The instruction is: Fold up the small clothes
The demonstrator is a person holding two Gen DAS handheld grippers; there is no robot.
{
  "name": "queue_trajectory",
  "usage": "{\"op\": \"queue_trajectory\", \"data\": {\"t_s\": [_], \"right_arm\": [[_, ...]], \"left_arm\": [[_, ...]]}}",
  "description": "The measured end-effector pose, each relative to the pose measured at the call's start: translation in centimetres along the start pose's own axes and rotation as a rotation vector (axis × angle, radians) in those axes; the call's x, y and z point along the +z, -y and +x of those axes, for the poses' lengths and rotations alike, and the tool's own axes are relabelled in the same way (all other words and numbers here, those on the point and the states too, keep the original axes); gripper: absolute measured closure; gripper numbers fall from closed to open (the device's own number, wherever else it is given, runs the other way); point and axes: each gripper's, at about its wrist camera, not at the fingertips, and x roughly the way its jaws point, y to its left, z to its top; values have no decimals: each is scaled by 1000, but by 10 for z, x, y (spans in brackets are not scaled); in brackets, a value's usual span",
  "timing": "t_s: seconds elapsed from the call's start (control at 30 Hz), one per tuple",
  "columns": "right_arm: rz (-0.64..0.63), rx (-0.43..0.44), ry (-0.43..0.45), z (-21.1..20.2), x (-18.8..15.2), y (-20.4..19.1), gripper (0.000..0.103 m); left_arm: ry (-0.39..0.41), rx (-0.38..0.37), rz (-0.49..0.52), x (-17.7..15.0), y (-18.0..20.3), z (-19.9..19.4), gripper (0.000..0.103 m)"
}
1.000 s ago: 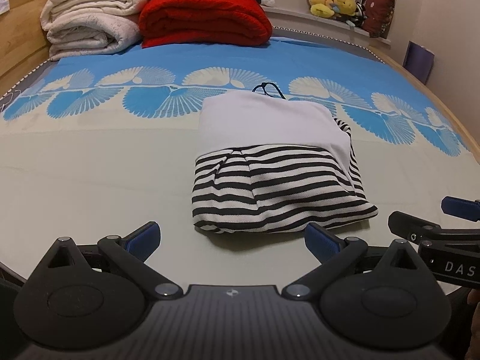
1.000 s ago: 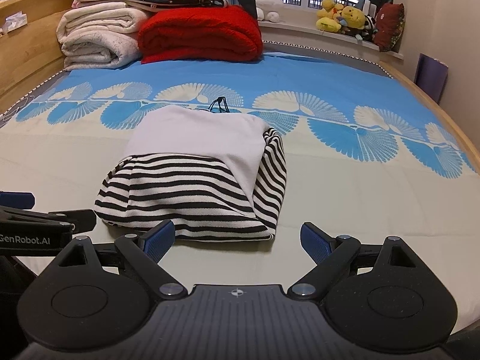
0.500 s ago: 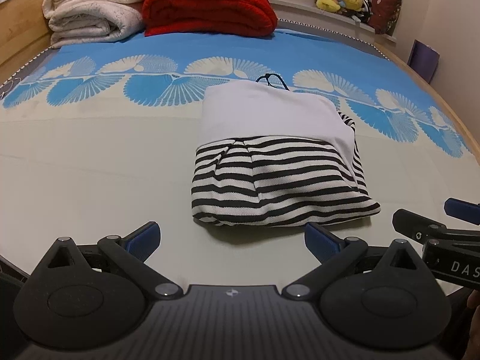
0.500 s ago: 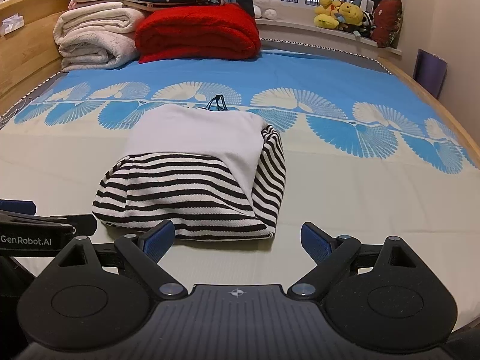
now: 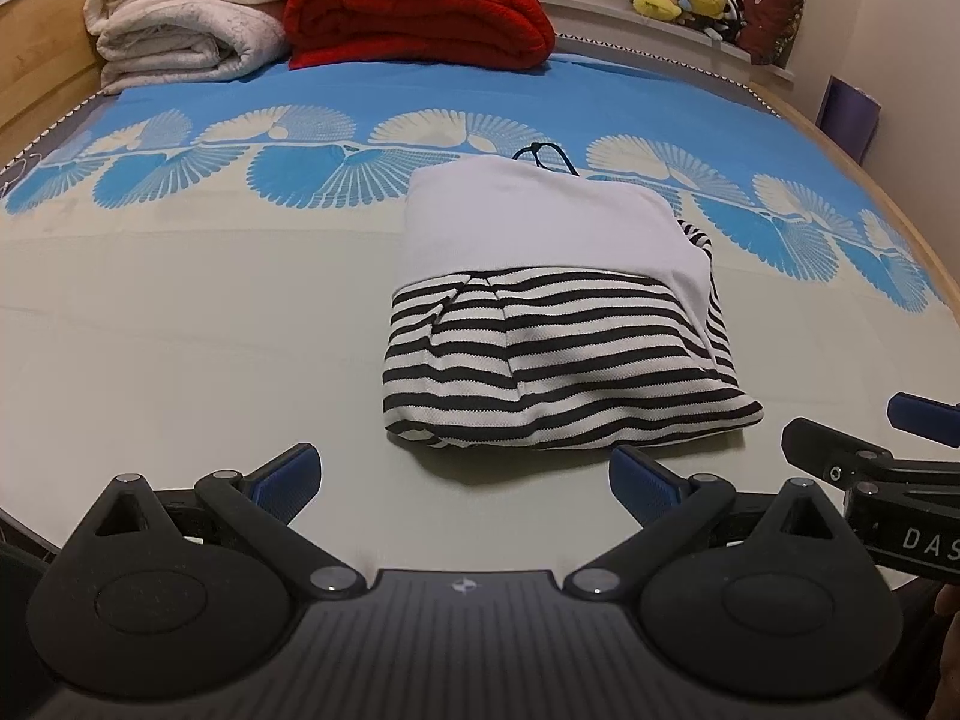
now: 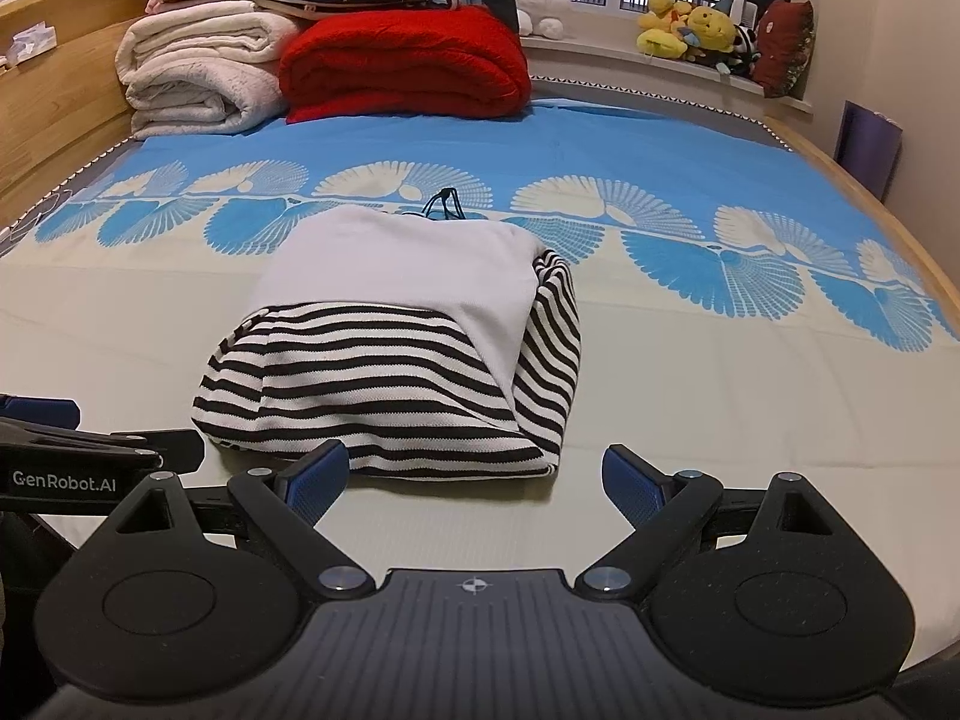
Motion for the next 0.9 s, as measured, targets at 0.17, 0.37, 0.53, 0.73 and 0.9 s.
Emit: {"op": "queue_trajectory", "data": {"t_s": [0.17,0.37,0.53,0.73,0.9], "right_arm": [[-3,1,-1,0,0,-1,11],[-7,4,-2,0,0,-1,11],[-6,4,-3,0,0,-1,11],[-7,4,-3,1,0,-2,11],[-6,8,1,0,-1,-2,11]], "left_arm": [[0,-1,1,0,0,0,1],[0,-2,2,0,-1,0,1],[-1,-1,0,0,0,0,1],[-3,-3,-5,-1,2,1,1],[-9,-1,-1,-1,4,2,1]]}}
